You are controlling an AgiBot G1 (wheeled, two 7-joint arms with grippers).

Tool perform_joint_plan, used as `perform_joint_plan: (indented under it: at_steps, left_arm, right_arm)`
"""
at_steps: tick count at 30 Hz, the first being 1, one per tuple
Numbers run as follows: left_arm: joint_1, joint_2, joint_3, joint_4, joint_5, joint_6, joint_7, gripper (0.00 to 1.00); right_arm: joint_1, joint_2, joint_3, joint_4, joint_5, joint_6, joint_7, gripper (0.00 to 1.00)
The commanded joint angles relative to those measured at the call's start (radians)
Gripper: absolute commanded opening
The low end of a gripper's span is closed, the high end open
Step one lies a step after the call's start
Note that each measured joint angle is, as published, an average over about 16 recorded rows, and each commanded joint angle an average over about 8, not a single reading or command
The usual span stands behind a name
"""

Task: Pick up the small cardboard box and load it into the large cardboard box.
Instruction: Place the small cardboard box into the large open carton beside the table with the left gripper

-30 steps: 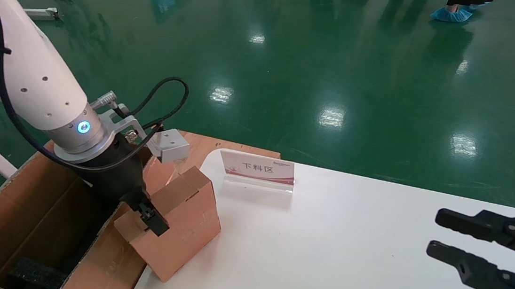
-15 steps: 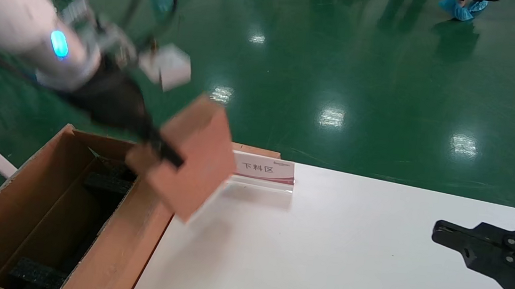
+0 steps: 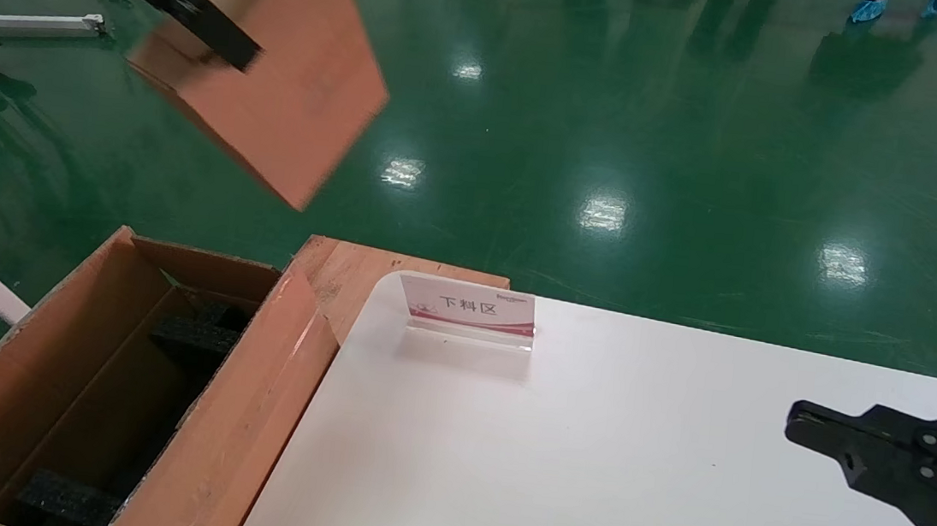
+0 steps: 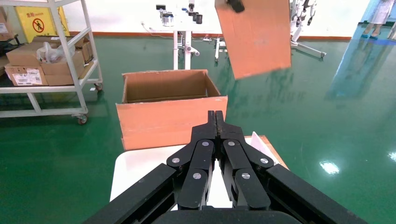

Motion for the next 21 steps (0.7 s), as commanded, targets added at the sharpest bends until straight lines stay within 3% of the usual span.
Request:
perform_joint_plan:
  at_steps: [1, 10, 21]
  left_arm:
    - [-0.031, 0.014, 0.023, 0.048, 0.008, 0.015, 0.033, 0.00]
    - [-0.141, -0.001, 0.281, 0.077, -0.088, 0.021, 0.169, 0.00]
    - [-0.266, -0.029, 0.575, 0.057, -0.174, 0.056, 0.221, 0.00]
  right_arm:
    - [0.000, 0.000, 0.000, 0.000, 0.000, 0.000, 0.000, 1.00]
    - [0.000, 0.000, -0.001, 0.000, 0.000, 0.000, 0.000, 1.00]
    - [0.000, 0.001, -0.001, 0.000, 0.001, 0.001, -0.001, 1.00]
